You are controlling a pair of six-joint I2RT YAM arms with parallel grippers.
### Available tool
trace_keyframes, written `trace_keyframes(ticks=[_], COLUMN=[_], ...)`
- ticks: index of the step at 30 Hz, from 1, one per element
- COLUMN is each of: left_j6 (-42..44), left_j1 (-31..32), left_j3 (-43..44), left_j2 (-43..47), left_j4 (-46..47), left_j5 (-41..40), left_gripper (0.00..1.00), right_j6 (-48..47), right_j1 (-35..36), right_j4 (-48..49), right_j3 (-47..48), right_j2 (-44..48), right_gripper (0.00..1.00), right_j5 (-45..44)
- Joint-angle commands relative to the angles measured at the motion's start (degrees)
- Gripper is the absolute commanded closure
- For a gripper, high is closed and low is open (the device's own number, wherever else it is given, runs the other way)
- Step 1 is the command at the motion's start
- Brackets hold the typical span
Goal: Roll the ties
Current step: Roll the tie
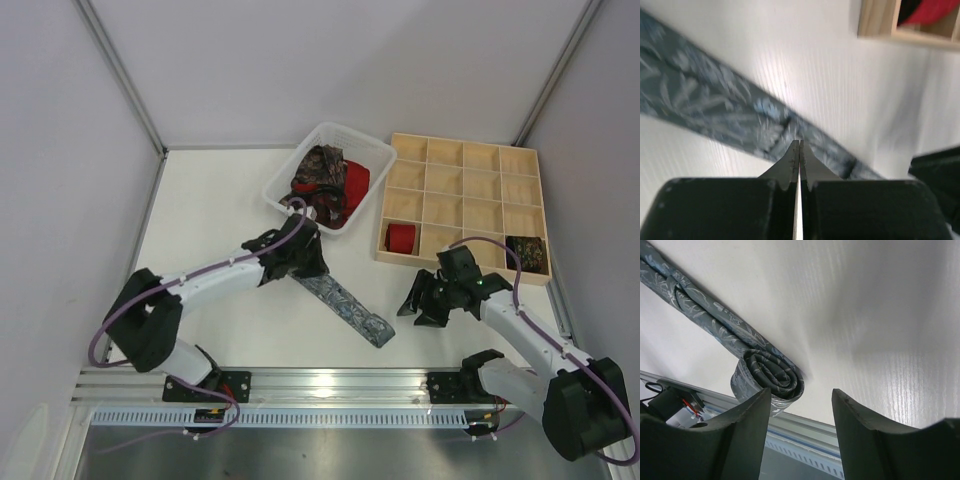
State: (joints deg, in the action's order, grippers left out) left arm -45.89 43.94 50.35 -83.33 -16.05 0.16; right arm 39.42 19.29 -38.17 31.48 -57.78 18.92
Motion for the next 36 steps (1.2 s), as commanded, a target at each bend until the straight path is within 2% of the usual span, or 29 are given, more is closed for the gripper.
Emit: trace_keyframes(ticks=[1,9,14,19,26,27,31,34,36], left_j6=[6.16,7.31,4.59,-0.68,-6.93,-7.54,-7.2,-6.41,-6.14], left_j1=[-2.98,-7.64,-10.36,-10.72,-10.63,-10.55,-8.97,-5.89,-3.52], left_j3=[7.21,9.77,5.39,-4.8,-17.29,-19.21,-21.87,-19.86,-17.4], left_j2=[-6.13,-18.7,-18.45,-10.91,-0.45,3.22,13.43,18.27,17.94], left_j4=[-4.86,-4.34,-2.85,-3.37,-1.62,-1.53,1.54,1.03,1.81], left_j5=[-3.84,-4.21,-5.43,-7.98,-7.28,-7.37,-4.48,-3.07,-0.71], left_gripper=[0.99,1.0,1.0,1.0,1.0,1.0,0.98,0.86,0.83], right_j6=[0.13,-1.97,-2.24,-1.8,2.76,4.07,7.16,10.4,11.03], right_j1=[0.48,1.54,1.72,3.38,5.32,5.41,5.15,5.23,5.41], right_j4=[1.26,-4.45,-3.4,-1.21,9.76,11.09,15.4,19.0,20.77], right_j3=[1.56,2.88,1.3,-0.46,-4.94,-5.64,-6.26,-7.66,-7.93], right_j2=[2.05,5.21,6.36,4.61,0.31,-0.22,-2.07,-1.46,-1.9], right_gripper=[0.42,0.29,0.27,0.27,0.23,0.23,0.2,0.16,0.15], right_j5=[2.35,-0.55,1.56,4.37,11.31,12.62,13.08,13.77,13.61])
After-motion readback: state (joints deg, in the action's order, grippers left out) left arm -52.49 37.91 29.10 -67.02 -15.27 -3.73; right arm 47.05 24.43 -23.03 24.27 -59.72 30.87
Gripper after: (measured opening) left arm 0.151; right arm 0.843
